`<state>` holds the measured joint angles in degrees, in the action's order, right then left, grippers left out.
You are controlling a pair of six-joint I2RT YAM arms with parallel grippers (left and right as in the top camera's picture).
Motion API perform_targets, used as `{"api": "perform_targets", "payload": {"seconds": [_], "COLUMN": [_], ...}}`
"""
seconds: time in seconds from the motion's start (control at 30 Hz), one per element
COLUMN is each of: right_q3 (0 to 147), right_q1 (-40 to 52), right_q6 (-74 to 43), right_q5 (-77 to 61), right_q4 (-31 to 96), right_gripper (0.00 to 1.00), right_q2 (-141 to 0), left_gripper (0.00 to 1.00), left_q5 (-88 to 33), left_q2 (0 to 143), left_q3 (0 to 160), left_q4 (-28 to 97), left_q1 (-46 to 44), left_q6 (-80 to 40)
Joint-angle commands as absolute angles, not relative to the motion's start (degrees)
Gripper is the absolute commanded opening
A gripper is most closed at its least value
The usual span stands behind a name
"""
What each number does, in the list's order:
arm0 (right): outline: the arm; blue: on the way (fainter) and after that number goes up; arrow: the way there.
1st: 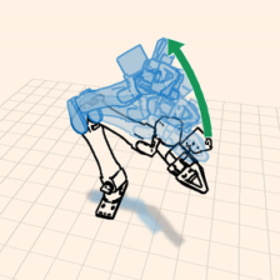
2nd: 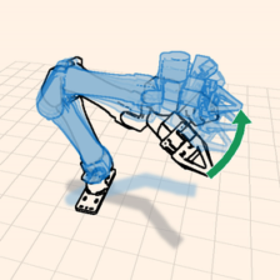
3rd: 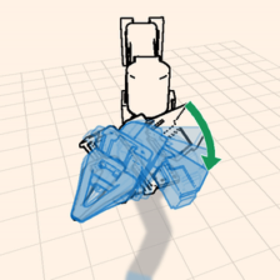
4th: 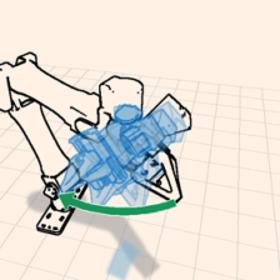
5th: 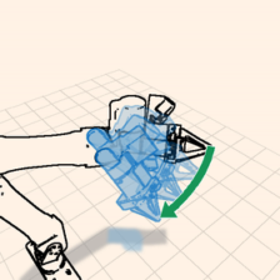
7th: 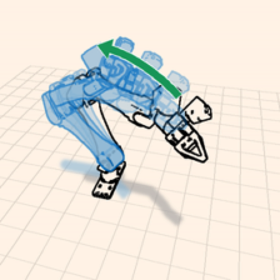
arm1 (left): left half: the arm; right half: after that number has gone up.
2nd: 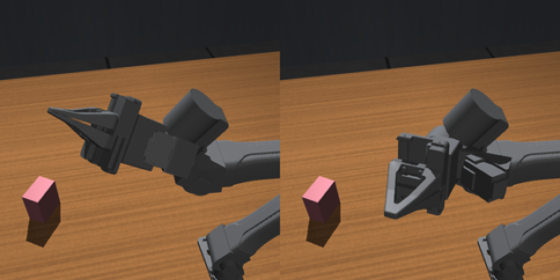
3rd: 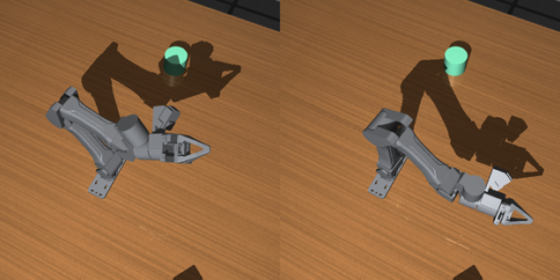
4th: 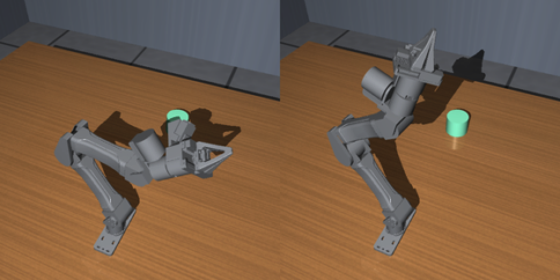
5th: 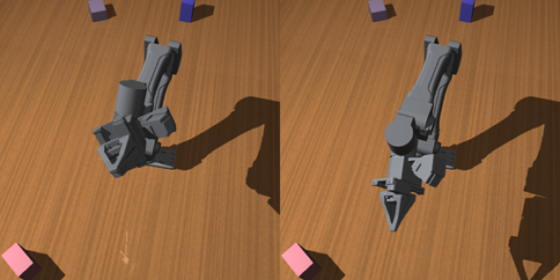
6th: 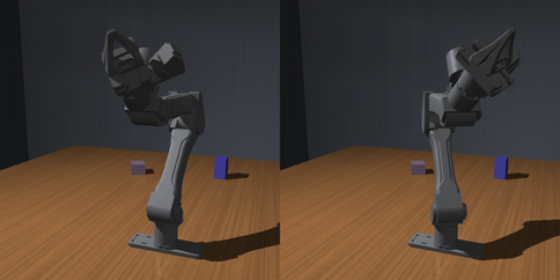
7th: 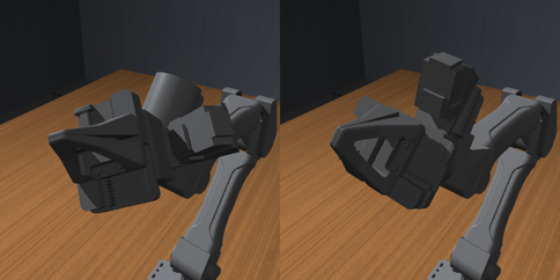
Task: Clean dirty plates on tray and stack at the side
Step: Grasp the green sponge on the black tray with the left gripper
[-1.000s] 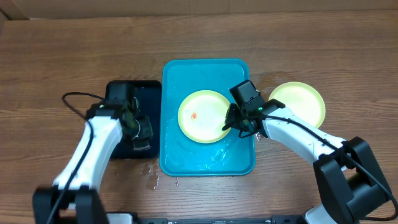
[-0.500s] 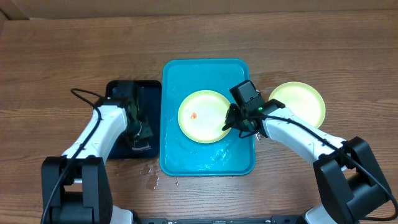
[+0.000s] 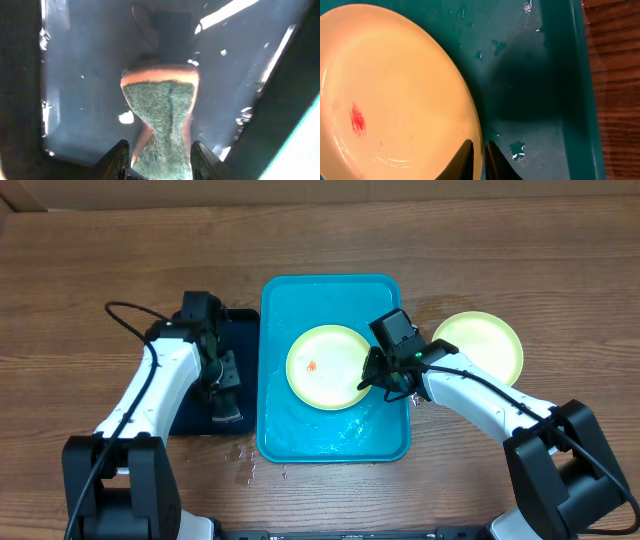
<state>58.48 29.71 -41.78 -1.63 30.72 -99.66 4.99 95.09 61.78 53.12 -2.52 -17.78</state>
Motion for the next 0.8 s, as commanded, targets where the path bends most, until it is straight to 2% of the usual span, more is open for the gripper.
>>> {"api": "perform_targets", "payload": {"seconds": [0.0, 0.3, 0.47, 0.5, 0.53, 0.57, 0.63, 0.77], "right_q3": [58.06, 58.06, 58.06, 58.06, 58.06, 58.06, 58.06, 58.06], "right_q1": [29.93, 29.93, 29.93, 29.93, 29.93, 29.93, 29.93, 29.93], "right_q6": [-41.82, -41.82, -41.80, -41.80, -41.80, -41.80, -41.80, -41.80], "right_q5": [-0.93, -0.93, -0.93, -0.93, -0.91, -0.91, -0.93, -0.91], "right_q4": [30.50, 30.50, 30.50, 30.50, 30.50, 30.50, 30.50, 30.50], "right_gripper": [0.11, 0.11, 0.12, 0.11, 0.12, 0.12, 0.12, 0.28], "right_q2": [-100.14, -100.14, -100.14, -100.14, -100.14, -100.14, -100.14, -100.14], "left_gripper": [0.41, 0.39, 0.34, 0.32, 0.20, 0.04, 0.04, 0.04], "left_q5": [4.97, 3.38, 3.64, 3.60, 3.60, 3.60, 3.55, 3.77], "left_q2": [95.57, 95.57, 95.57, 95.59, 95.57, 95.57, 95.55, 95.55], "left_q3": [58.83, 54.72, 52.27, 51.70, 51.31, 51.24, 51.88, 57.65], "left_q4": [51.33, 47.24, 44.23, 43.51, 43.09, 43.00, 43.07, 45.69], "left_q1": [-2.52, -2.52, -2.52, -2.52, -2.52, -2.52, -2.52, -2.02], "left_q6": [-16.78, -16.80, -16.75, -16.75, -16.78, -16.75, -16.71, -14.39]}}
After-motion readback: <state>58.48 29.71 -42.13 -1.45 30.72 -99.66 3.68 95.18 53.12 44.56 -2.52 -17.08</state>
